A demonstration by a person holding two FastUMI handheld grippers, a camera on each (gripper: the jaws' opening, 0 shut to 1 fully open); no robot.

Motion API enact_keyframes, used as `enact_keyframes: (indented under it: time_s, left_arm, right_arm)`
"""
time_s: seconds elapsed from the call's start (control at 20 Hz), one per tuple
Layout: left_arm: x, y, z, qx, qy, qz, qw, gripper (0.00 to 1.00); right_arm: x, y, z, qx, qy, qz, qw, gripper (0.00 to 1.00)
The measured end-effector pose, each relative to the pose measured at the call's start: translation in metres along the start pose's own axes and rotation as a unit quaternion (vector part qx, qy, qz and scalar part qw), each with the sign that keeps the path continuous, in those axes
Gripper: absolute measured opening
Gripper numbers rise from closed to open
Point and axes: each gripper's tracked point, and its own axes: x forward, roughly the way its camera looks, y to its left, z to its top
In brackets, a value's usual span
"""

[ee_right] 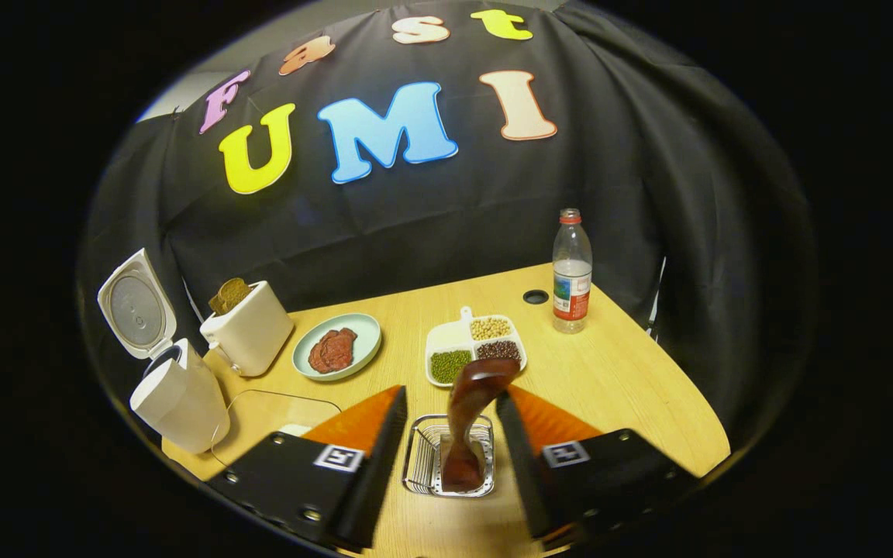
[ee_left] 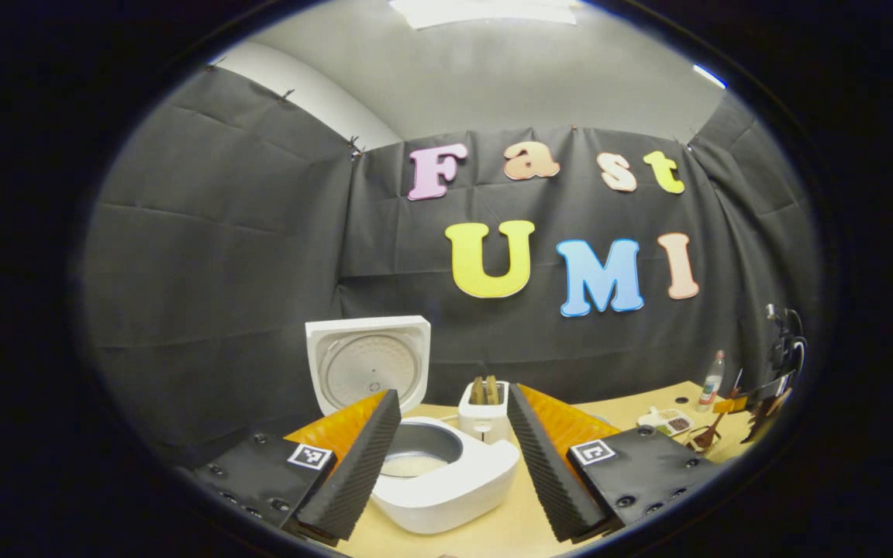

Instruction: Close the left gripper, press the button to open the rice cooker; take a wooden spoon from the chopstick holder with the right hand, scoop a spoonful of rice and pour it into the rice cooker, then put the wooden spoon back into the chopstick holder.

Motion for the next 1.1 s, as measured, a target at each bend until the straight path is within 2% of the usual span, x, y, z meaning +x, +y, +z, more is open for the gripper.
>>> enact_keyframes:
  time_s: [0.05, 0.1, 0.15, 0.25, 0.35, 0.45, 0.5, 0.55, 0.6, 0.75, 0.8, 0.85, 0.9, 1.0, 1.05, 1.1]
  left_arm:
    - [0.003, 0.0, 0.0, -0.002, 0.0, -0.002, 1.0, 0.96]
    - [0.007, 0.001, 0.001, -0.002, 0.0, -0.004, 1.0, 0.96]
    - [0.011, 0.002, 0.002, -0.001, 0.0, -0.004, 1.0, 1.0]
    - [0.022, 0.005, 0.007, 0.003, -0.003, -0.005, 1.0, 1.0]
    - [0.036, 0.013, 0.016, 0.008, -0.009, 0.002, 1.0, 0.92]
    - [0.054, 0.025, 0.027, 0.011, -0.019, 0.011, 1.0, 0.96]
    - [0.065, 0.032, 0.033, 0.013, -0.022, 0.016, 1.0, 0.92]
    - [0.076, 0.04, 0.039, 0.016, -0.024, 0.023, 0.999, 0.92]
    - [0.087, 0.051, 0.045, 0.021, -0.024, 0.034, 0.999, 0.96]
    - [0.123, 0.08, 0.066, 0.034, -0.033, 0.058, 0.997, 0.97]
    - [0.135, 0.088, 0.072, 0.037, -0.035, 0.063, 0.997, 1.0]
    - [0.146, 0.095, 0.076, 0.041, -0.035, 0.067, 0.996, 0.96]
    - [0.157, 0.101, 0.081, 0.045, -0.033, 0.07, 0.996, 1.0]
    - [0.177, 0.11, 0.084, 0.045, -0.027, 0.071, 0.996, 0.96]
    - [0.188, 0.114, 0.085, 0.042, -0.023, 0.072, 0.996, 1.0]
    - [0.198, 0.119, 0.085, 0.037, -0.017, 0.072, 0.997, 0.92]
  right_arm:
    - [-0.005, -0.01, 0.007, -0.005, -0.011, -0.021, 1.0, 1.0]
    - [-0.013, -0.017, 0.015, -0.011, -0.027, -0.036, 0.999, 0.95]
    - [-0.021, -0.022, 0.025, -0.015, -0.042, -0.046, 0.998, 0.98]
    - [-0.039, -0.028, 0.045, -0.026, -0.077, -0.064, 0.995, 0.98]
    - [-0.053, -0.035, 0.065, -0.037, -0.107, -0.082, 0.99, 0.98]
    - [-0.067, -0.035, 0.077, -0.04, -0.124, -0.089, 0.987, 0.98]
    - [-0.074, -0.035, 0.084, -0.039, -0.133, -0.093, 0.986, 0.98]
    - [-0.081, -0.036, 0.089, -0.037, -0.141, -0.097, 0.984, 0.98]
    - [-0.086, -0.037, 0.091, -0.037, -0.149, -0.101, 0.983, 0.98]
    - [-0.103, -0.04, 0.094, -0.05, -0.157, -0.117, 0.979, 0.98]
    - [-0.108, -0.043, 0.096, -0.056, -0.16, -0.125, 0.978, 0.98]
    - [-0.114, -0.045, 0.097, -0.062, -0.163, -0.133, 0.976, 0.98]
    - [-0.118, -0.045, 0.096, -0.066, -0.164, -0.14, 0.974, 0.98]
    - [-0.129, -0.044, 0.095, -0.071, -0.167, -0.147, 0.972, 0.98]
    - [-0.133, -0.042, 0.095, -0.075, -0.169, -0.151, 0.971, 0.98]
    - [-0.136, -0.04, 0.092, -0.08, -0.17, -0.156, 0.97, 0.98]
